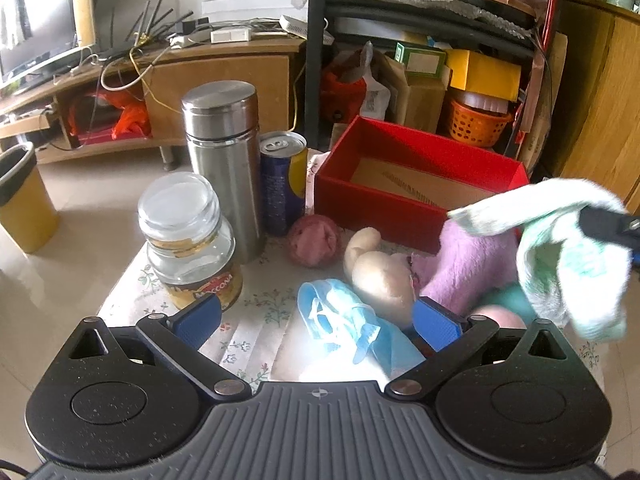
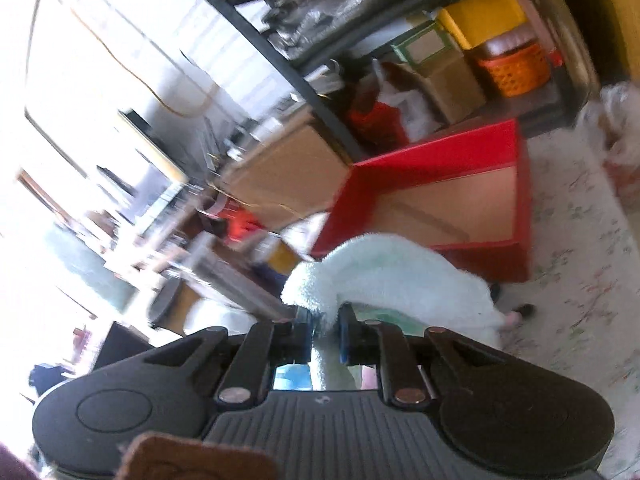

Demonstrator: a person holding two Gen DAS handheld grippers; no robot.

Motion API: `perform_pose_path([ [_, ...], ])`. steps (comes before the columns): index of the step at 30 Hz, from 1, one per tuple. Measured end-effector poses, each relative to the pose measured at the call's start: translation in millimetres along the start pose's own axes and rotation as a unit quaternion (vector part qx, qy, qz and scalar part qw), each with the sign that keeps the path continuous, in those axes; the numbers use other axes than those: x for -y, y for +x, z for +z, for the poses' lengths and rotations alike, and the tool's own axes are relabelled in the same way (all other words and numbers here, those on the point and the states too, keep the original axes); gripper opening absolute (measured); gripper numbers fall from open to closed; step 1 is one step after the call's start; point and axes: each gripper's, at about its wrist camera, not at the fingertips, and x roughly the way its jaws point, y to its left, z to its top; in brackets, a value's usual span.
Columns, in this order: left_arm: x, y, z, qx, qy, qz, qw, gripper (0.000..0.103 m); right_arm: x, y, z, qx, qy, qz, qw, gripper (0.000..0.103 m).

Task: Organize soft objects
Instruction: 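Lift the pale green towel with the right gripper while the left gripper grasps the white sponge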

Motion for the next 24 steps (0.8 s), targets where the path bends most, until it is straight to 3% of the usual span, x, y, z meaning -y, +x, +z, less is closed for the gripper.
perform_pose_path([
  [3, 4, 2, 0, -0.007, 0.002, -0.010, 0.9999, 0.097, 15, -9, 5, 0.000, 0.054, 0.044, 0.998, 0.000],
  [7, 12, 2, -3, -0.007, 0.018, -0.019, 0.9996, 0.097, 17, -21, 10, 0.020, 0.074, 0.091, 0.993, 0.000],
  [10, 16, 6, -7, -0.015, 0.028, -0.017, 0.9993, 0.097, 16, -26, 12, 0.030, 0.076, 0.101, 0.992, 0.000],
  [13, 13, 12, -9, -0.032, 0.020, -0.012, 0.9992, 0.097, 19, -30, 13, 0.029, 0.098, 0.138, 0.985, 0.000],
  [15, 11, 17, -10, -0.044, 0.012, -0.010, 0.9989, 0.097, 22, -27, 15, 0.026, 0.102, 0.124, 0.987, 0.000],
  [18, 12, 19, -10, -0.057, 0.012, -0.020, 0.9981, 0.097, 37, -20, 13, 0.003, 0.151, 0.146, 0.978, 0.000],
  [20, 12, 22, -12, -0.067, 0.007, -0.023, 0.9974, 0.097, 37, -25, 12, 0.004, 0.150, 0.155, 0.976, 0.000],
  [22, 10, 27, -14, -0.083, 0.000, -0.025, 0.9962, 0.097, 39, -26, 13, 0.003, 0.169, 0.186, 0.968, 0.000],
  [24, 7, 33, -16, -0.099, -0.015, -0.025, 0.9947, 0.097, 40, -29, 13, 0.010, 0.168, 0.186, 0.968, 0.000],
])
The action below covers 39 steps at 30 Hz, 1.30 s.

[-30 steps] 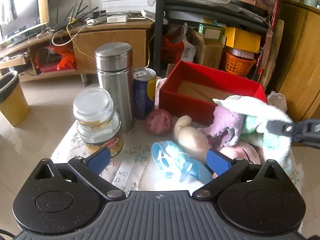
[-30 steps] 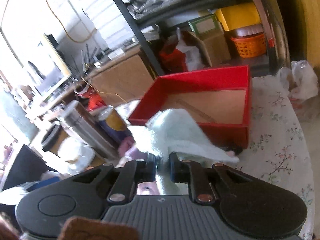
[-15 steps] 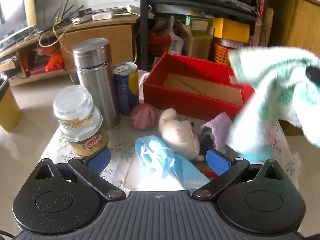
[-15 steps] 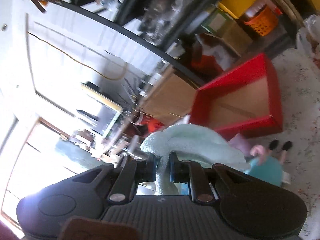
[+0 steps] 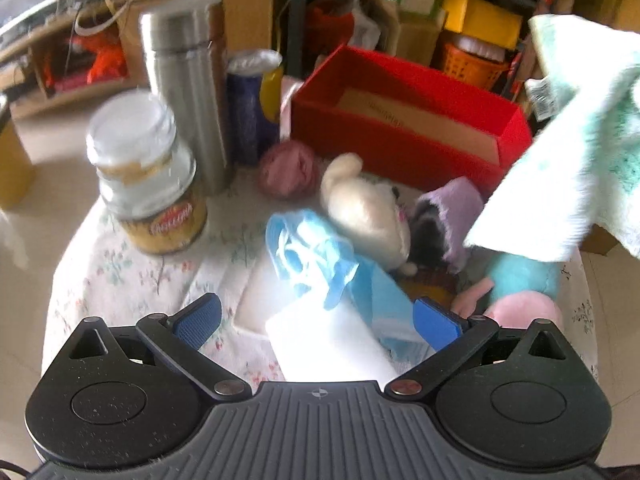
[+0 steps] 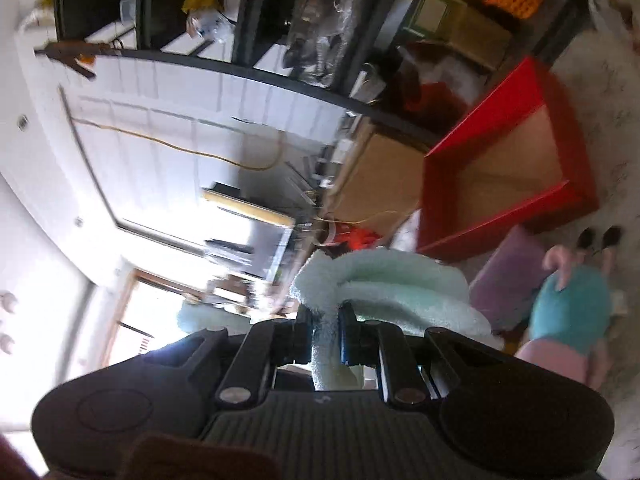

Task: Organize soft objects
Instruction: 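Lift the pale green towel with the right gripper while the left gripper grasps the white sponge, then carry the towel and sponge with both grippers over the red box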

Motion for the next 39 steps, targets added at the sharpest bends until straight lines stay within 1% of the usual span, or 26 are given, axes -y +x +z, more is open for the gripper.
perform_pose_path([
  [2, -2, 5, 0, -0.012, -0.011, -0.001, 0.9999, 0.097, -1, 1, 1, 0.004, -0.006, -0.014, 1.000, 0.000],
  [4, -1, 11, 1, -0.027, -0.016, 0.000, 0.9995, 0.097, 0, 1, -1, -0.001, 0.000, -0.010, 1.000, 0.000],
  [7, 1, 20, -3, -0.045, -0.017, 0.002, 0.9988, 0.097, -3, 0, -5, -0.002, -0.014, -0.018, 1.000, 0.000],
  [9, 0, 28, -5, -0.066, -0.023, -0.004, 0.9975, 0.096, -3, 1, -5, -0.006, -0.015, -0.019, 1.000, 0.000],
  [10, -2, 31, -7, -0.077, -0.032, -0.010, 0.9964, 0.093, -2, 1, -5, -0.007, -0.013, -0.019, 1.000, 0.000],
  [12, -7, 35, -10, -0.096, -0.056, -0.028, 0.9934, 0.084, -1, 0, -5, -0.007, -0.012, -0.020, 1.000, 0.000],
  [13, -9, 36, -11, -0.099, -0.066, -0.035, 0.9924, 0.071, -1, 1, -5, -0.008, -0.012, -0.021, 1.000, 0.000],
  [14, -10, 36, -12, -0.101, -0.072, -0.037, 0.9916, 0.065, 0, 0, -7, -0.009, -0.012, -0.021, 1.000, 0.000],
  [15, -12, 37, -13, -0.103, -0.078, -0.037, 0.9909, 0.065, -1, 1, -7, -0.011, -0.012, -0.021, 1.000, 0.000],
  [16, -13, 37, -14, -0.102, -0.084, -0.036, 0.9906, 0.062, -1, 0, -7, -0.011, -0.013, -0.022, 1.000, 0.000],
  [19, -15, 32, -14, -0.094, -0.089, -0.036, 0.9909, 0.062, 0, -2, -8, -0.010, -0.013, -0.024, 1.000, 0.000],
  [20, -16, 28, -14, -0.090, -0.087, -0.032, 0.9916, 0.062, 0, -2, -8, -0.010, -0.013, -0.024, 1.000, 0.000],
  [24, -10, 2, -12, -0.051, -0.067, -0.018, 0.9963, 0.062, -5, -3, -9, -0.006, -0.022, -0.022, 1.000, 0.000],
  [29, -2, -28, -5, -0.004, -0.057, -0.027, 0.9980, 0.062, -10, -3, -11, -0.005, -0.033, -0.017, 0.999, 0.000],
  [33, 9, -41, 3, 0.033, -0.050, -0.032, 0.9977, 0.062, -15, -5, -12, -0.001, -0.039, -0.011, 0.999, 0.000],
  [36, 18, -49, 15, 0.057, -0.051, -0.047, 0.9960, 0.062, -21, -7, -10, 0.009, -0.048, -0.006, 0.999, 0.000],
  [39, 28, -57, 26, 0.087, -0.042, -0.050, 0.9941, 0.062, -30, -8, -7, 0.022, -0.062, 0.001, 0.998, 0.000],
])
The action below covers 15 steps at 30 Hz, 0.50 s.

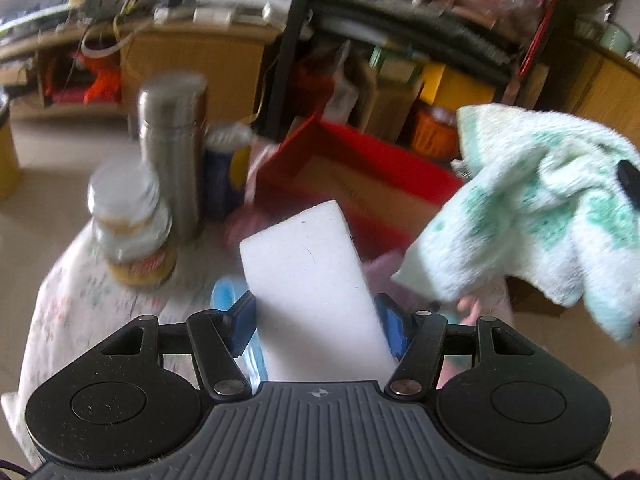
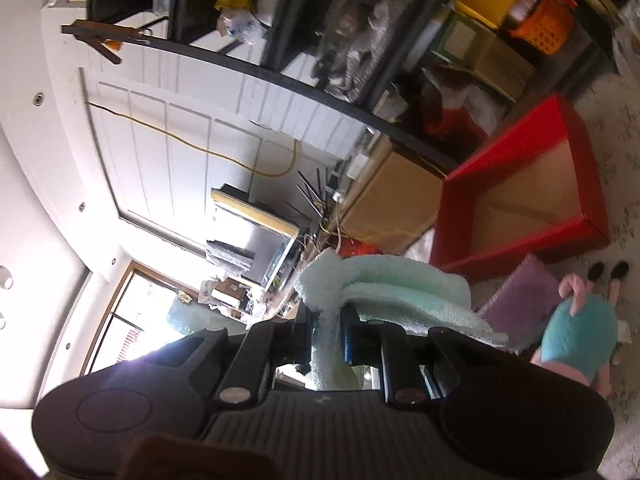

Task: Organize soft objects
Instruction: 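Carry the towel and sponge with both grippers over the red box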

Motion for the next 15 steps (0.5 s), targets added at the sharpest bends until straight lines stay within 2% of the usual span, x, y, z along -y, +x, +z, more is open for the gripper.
perform_pose_path([
  [5, 14, -5, 17, 0.033, 0.008, -0.012, 0.9993, 0.062, -12, 1, 5, 0.011, -0.021, 0.005, 1.000, 0.000],
  [15, 34, -14, 67, 0.109, 0.011, -0.024, 0.9937, 0.063, -36, -4, 27, 0.069, -0.070, 0.003, 0.995, 0.000],
])
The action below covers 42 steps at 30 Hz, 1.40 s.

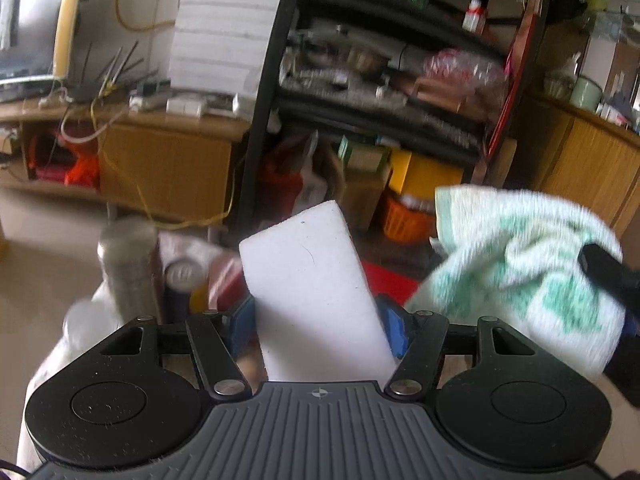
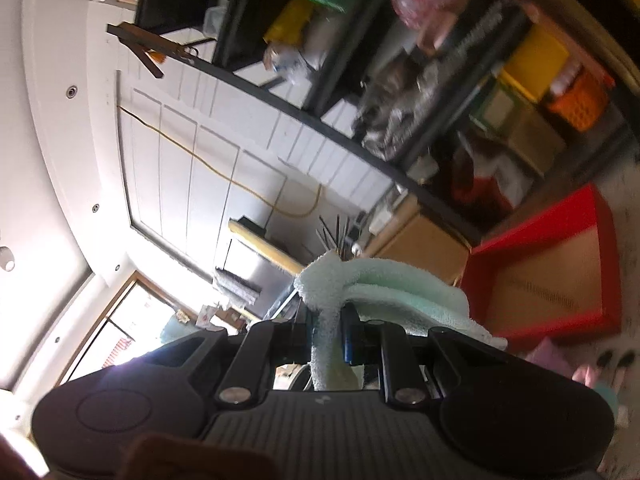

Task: Organize soft objects
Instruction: 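Carry the towel and sponge with both grippers over the red box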

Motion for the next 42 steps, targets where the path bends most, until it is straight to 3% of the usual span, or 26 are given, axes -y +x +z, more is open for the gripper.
perform_pose_path([
  [23, 29, 83, 57, 0.035, 0.035, 0.013, 0.9987, 0.065, 18, 61, 52, 0.030, -0.054, -0.037, 0.997, 0.000],
  [34, 24, 152, 53, -0.017, 0.036, 0.023, 0.9989, 0.065, 50, 99, 70, 0.018, -0.066, -0.089, 0.994, 0.000],
  [42, 12, 196, 37, -0.068, 0.048, 0.050, 0.9953, 0.071, 88, 141, 65, -0.025, -0.070, -0.158, 0.985, 0.000],
])
